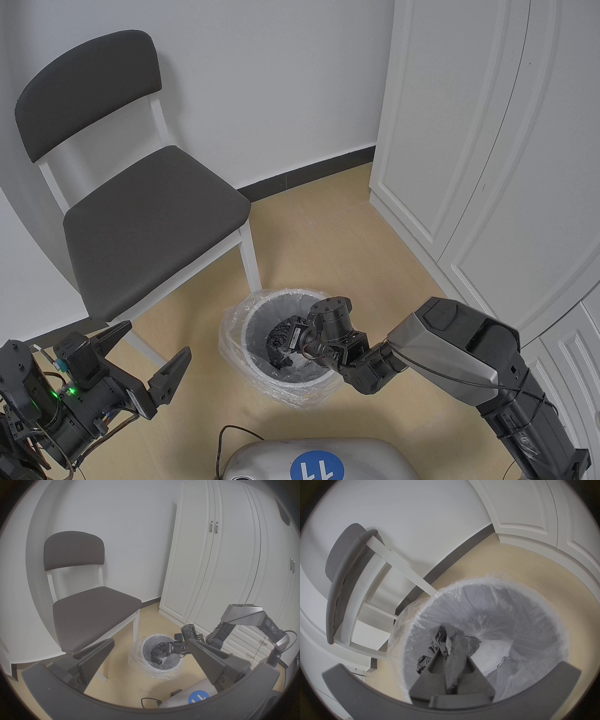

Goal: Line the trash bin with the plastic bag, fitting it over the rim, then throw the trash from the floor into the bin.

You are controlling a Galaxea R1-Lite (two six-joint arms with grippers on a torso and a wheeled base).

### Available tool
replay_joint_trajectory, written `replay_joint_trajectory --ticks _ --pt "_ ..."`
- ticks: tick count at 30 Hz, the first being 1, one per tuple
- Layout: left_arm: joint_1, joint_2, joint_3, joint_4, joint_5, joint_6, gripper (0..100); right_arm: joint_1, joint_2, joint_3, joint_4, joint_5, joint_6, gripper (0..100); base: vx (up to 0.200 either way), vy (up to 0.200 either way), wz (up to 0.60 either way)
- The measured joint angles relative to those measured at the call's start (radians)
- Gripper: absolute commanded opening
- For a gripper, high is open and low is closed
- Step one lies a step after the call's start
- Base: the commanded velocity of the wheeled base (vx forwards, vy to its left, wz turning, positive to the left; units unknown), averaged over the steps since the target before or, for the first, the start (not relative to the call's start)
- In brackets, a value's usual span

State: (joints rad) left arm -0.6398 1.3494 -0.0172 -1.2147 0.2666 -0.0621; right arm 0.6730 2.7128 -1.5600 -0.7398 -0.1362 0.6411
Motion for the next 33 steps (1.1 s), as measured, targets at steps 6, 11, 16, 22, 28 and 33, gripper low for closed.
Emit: replay_joint_trajectory --ticks 6,11,16,22,28,33 --pt "0.0 -0.002 0.0 0.001 0.0 -0.001 100 -0.005 -0.003 0.029 -0.004 0.0 -0.001 0 0.0 0.0 0.0" --pt "0.0 -0.002 0.0 0.002 0.0 -0.002 100 -0.004 0.0 0.031 -0.022 -0.003 -0.001 0 0.0 0.0 0.0" --pt "0.0 -0.001 0.0 0.003 0.0 -0.002 100 -0.007 0.011 0.011 -0.07 -0.012 0.0 0 0.0 0.0 0.0" --pt "0.0 0.0 0.0 0.003 0.0 -0.003 100 -0.01 0.018 0.008 -0.07 -0.013 0.0 0 0.0 0.0 0.0" --pt "0.0 0.003 0.0 0.002 0.0 -0.004 100 -0.01 0.023 0.006 -0.07 -0.013 0.0 100 0.0 0.0 0.0" --pt "0.0 0.004 0.0 0.002 0.0 -0.004 100 -0.008 0.025 0.006 -0.073 -0.013 0.0 100 0.0 0.0 0.0"
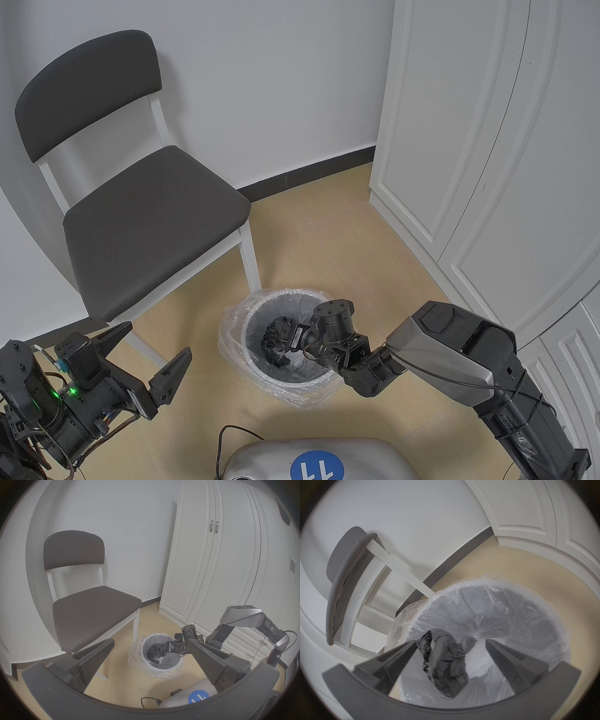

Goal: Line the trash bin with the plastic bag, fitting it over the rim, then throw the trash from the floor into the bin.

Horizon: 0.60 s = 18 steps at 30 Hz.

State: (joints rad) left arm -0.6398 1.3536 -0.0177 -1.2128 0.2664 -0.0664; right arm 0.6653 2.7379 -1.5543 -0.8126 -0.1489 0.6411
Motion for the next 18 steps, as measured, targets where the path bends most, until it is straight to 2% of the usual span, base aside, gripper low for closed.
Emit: replay_joint_trajectory --ticks 18 --pt "0.0 0.004 0.0 0.002 0.0 -0.001 100 0.001 -0.009 0.006 -0.002 0.0 -0.005 100 0.0 0.0 0.0"
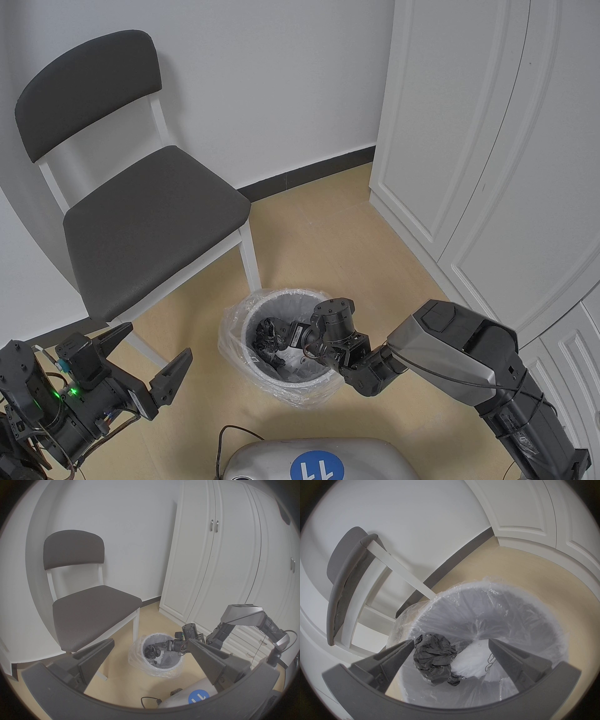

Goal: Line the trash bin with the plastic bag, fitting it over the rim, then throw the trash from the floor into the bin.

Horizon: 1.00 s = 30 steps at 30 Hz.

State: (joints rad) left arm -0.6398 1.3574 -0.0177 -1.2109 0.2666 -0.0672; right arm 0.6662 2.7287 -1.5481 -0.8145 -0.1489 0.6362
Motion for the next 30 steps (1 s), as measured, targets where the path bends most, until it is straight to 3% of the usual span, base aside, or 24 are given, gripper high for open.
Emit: replay_joint_trajectory --ticks 17,23,30 --pt "-0.005 0.003 0.0 -0.009 -0.001 0.001 100 0.006 -0.143 0.086 0.056 0.011 -0.048 100 0.0 0.0 0.0" --pt "-0.006 0.001 0.0 -0.01 -0.001 0.004 100 0.004 -0.214 0.109 0.217 0.013 -0.079 100 0.0 0.0 0.0" --pt "-0.006 -0.004 0.0 -0.011 -0.001 0.007 100 -0.004 -0.295 0.151 0.4 0.011 -0.188 100 0.0 0.0 0.0"
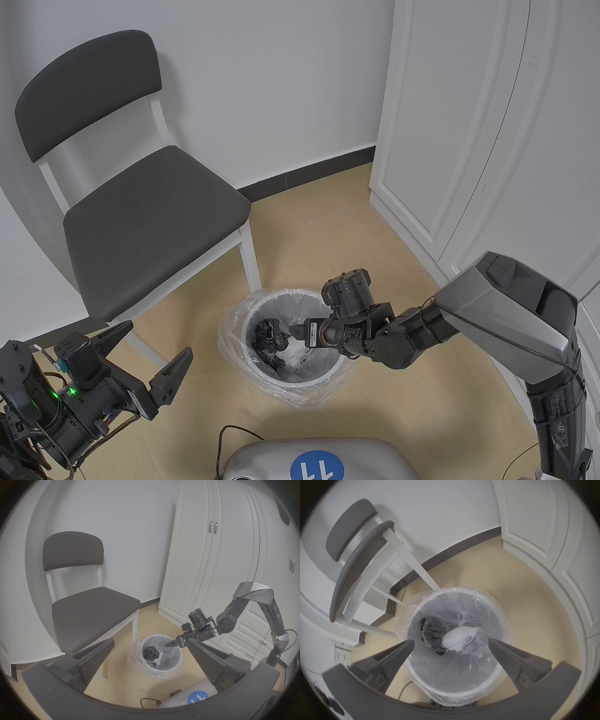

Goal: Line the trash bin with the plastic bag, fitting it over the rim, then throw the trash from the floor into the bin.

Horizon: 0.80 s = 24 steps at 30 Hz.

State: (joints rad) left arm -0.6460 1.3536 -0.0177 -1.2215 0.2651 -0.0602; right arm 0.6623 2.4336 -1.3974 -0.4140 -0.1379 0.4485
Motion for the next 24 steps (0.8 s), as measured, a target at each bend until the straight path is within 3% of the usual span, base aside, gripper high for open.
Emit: replay_joint_trajectory --ticks 11,24 --pt "0.011 -0.029 0.0 -0.002 0.0 0.028 100 -0.065 -0.111 0.152 -0.017 0.01 -0.187 100 0.0 0.0 0.0" --pt "0.112 -0.16 0.0 0.0 -0.002 0.156 100 -0.159 -0.283 0.33 -0.264 0.004 -0.294 100 0.0 0.0 0.0"
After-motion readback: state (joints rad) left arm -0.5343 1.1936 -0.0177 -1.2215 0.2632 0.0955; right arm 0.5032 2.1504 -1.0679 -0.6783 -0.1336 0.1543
